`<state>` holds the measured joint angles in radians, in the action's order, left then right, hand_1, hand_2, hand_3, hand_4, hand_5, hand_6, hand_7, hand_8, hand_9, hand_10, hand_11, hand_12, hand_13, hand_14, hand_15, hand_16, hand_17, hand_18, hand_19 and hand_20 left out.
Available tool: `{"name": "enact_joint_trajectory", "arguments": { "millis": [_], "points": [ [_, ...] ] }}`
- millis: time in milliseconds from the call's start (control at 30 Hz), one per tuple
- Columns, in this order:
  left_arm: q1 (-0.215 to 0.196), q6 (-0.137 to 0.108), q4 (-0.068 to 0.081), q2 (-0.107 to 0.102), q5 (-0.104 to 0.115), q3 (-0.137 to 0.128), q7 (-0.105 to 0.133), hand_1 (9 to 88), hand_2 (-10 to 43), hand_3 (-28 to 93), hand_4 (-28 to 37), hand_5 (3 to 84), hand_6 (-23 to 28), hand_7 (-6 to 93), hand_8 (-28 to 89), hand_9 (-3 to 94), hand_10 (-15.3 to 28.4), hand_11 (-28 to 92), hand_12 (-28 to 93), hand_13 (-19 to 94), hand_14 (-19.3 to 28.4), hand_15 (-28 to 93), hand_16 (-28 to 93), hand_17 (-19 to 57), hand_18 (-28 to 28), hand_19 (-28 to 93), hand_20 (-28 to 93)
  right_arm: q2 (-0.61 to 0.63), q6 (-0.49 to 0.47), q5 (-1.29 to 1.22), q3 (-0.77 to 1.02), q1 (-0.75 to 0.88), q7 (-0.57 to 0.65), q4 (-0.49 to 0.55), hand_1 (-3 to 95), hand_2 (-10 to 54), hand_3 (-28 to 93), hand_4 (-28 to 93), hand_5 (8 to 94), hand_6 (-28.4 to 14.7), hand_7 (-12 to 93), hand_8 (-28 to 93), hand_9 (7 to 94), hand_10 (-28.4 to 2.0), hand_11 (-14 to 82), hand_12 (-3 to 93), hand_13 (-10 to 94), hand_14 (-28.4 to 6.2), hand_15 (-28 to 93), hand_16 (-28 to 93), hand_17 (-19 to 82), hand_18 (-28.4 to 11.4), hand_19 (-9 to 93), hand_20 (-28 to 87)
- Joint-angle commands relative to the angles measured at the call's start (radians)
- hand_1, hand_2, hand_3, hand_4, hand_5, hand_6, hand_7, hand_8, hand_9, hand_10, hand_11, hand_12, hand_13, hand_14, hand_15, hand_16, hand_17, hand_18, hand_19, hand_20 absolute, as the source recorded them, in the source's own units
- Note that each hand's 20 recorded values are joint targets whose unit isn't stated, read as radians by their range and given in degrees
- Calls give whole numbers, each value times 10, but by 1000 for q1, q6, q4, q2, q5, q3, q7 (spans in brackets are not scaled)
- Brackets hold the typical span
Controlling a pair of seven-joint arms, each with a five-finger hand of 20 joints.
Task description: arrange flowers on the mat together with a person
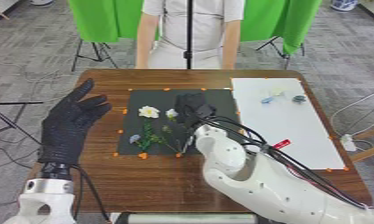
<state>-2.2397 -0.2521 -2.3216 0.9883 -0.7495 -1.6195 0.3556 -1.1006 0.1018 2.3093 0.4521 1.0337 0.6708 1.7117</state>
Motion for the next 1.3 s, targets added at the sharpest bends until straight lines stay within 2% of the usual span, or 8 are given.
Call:
{"name": "enact_joint_trajectory", "arguments": {
  "millis": [33,67,267,533,700,800,1167,1300],
  "points": [
    [27,47,10,18,-22,-9,-39,233,63,770,-228,393,94,78,-68,407,209,272,127,293,274,569,-73,-46,249,566,266,-31,-23,50,-65,-64,11,-13,588,-95,639,-283,819,50,223,-47,930,-63,145,361,785,-36,495,285,239,-155,709,104],
    [29,52,10,22,-24,-11,-49,233,64,770,-229,393,94,77,-68,407,209,272,127,293,274,568,-73,-47,249,565,266,-30,-41,55,-66,-63,9,-9,586,-95,639,-283,818,50,223,-50,926,-63,151,362,781,-37,502,283,236,-156,706,106],
    [26,52,10,20,-20,-13,-54,233,64,770,-229,394,95,77,-68,408,209,273,127,293,273,570,-73,-48,250,563,265,-28,-92,59,-108,-96,30,-6,555,-95,636,-283,767,48,186,-73,881,-70,183,337,747,-51,543,229,219,-152,680,131],
    [29,50,11,10,-11,-7,-38,234,66,768,-228,396,96,77,-68,408,209,272,127,294,273,569,-74,-49,249,560,264,-32,-147,89,-144,-124,32,-14,538,-95,636,-283,758,45,180,-76,859,-80,205,316,734,-63,555,203,206,-155,672,138],
    [31,55,10,18,-14,-10,-50,234,66,767,-228,397,97,76,-68,407,210,273,127,293,273,569,-74,-49,249,559,263,-36,-196,96,-126,-107,15,-5,516,-95,650,-283,746,43,175,-76,843,-85,224,297,723,-67,568,180,199,-156,667,144],
    [31,45,12,15,-11,-6,-42,234,66,768,-227,397,97,77,-67,408,210,272,127,293,273,569,-73,-50,249,559,262,-35,-205,94,-124,-107,14,2,493,-95,664,-283,731,44,175,-79,826,-89,246,278,715,-71,574,174,195,-158,662,149],
    [24,46,10,23,-16,-10,-53,234,67,768,-228,398,97,76,-67,408,210,273,127,293,274,571,-74,-50,249,558,261,-42,-205,116,-96,-90,-7,11,439,-95,698,-283,705,42,167,-95,793,-106,315,204,699,-82,586,161,187,-164,651,166],
    [3,28,4,25,-11,-12,-53,235,67,768,-229,398,98,76,-67,408,210,273,127,292,274,571,-74,-50,249,558,261,-49,-190,91,-6,-24,-26,49,427,-95,711,-283,699,40,164,-107,790,-107,321,191,697,-82,587,160,186,-166,649,170]
  ]
}}
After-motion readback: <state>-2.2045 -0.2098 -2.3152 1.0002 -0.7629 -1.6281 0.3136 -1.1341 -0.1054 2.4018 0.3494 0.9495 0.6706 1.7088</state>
